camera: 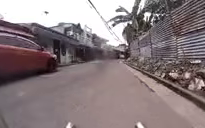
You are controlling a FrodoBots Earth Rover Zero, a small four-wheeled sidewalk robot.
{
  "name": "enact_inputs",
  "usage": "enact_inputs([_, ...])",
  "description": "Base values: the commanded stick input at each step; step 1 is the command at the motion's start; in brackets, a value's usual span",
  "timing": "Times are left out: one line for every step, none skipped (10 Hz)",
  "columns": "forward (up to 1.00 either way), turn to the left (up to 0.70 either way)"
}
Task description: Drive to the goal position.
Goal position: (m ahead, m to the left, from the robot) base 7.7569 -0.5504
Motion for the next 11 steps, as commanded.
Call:
enact_inputs([0.70, -0.14])
enact_inputs([0.70, -0.04])
enact_inputs([0.70, 0.00])
enact_inputs([0.70, 0.00])
enact_inputs([0.70, 0.00])
enact_inputs([0.70, 0.00])
enact_inputs([0.70, 0.00])
enact_inputs([0.70, 0.00])
enact_inputs([0.70, 0.00])
enact_inputs([0.70, 0.00])
enact_inputs([0.70, 0.00])
